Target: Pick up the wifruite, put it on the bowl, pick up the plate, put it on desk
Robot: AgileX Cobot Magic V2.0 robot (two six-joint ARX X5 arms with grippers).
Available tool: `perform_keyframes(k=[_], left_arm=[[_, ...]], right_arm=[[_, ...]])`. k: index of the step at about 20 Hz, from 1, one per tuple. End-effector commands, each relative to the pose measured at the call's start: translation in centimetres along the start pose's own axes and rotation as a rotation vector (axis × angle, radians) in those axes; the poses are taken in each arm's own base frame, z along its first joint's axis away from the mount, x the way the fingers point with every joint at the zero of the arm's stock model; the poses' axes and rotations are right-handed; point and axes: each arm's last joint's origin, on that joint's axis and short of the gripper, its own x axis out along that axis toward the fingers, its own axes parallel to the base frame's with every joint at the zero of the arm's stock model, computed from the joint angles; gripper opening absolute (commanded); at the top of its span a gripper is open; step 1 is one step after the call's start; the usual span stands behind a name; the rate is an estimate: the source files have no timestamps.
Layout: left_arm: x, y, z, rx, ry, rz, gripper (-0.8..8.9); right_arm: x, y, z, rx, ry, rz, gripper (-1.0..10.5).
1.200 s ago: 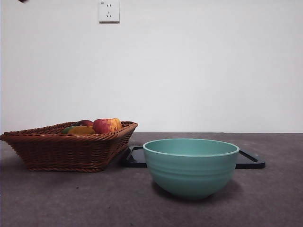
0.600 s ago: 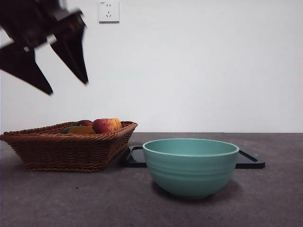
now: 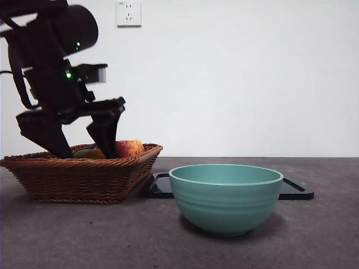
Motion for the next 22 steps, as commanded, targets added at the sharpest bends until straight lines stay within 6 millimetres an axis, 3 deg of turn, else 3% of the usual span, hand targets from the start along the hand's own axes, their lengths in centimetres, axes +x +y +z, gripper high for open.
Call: perform_keyframes(k=[1,3,7,12,15,19,22], left_arm=[[1.0,-0.2,0.6,0.002,-0.008,-0.004,4.35],[1.6,-0.2,0.5,-0.004,0.000,-0.004,4.24],[1.9,-0.2,0.4,-0.006,0.008,-0.003,2.46],[1.3,-0.2,0.4,-0.011,0.004,-0.004,2.38],[-1.1,-0.5,0.9,-0.008,-0.056,-0.014,2.39],[-6.5,-1.9,1.3,0.027,-0.186,-0.086,2.39],[-10.3,-4.0,0.5,0.076,-0.235,-0.220,2.39]], right_arm=[[-0.3,0.2,0.5,-0.007,-0.019,0.004,3.9],[-0.3,0.2,0.5,-0.006,-0.019,0.003,3.9],[-0.3,0.2,0.5,-0.006,-0.020,0.003,3.9],[-0.3,0.2,0.5,-0.006,-0.020,0.003,3.9],[-0.3,0.2,0.5,-0.006,-0.020,0.003,3.9],[-0.3,0.2,0.5,-0.006,-0.020,0.003,3.9],[-0.3,0.2,0.5,-0.008,-0.021,0.002,3.9]])
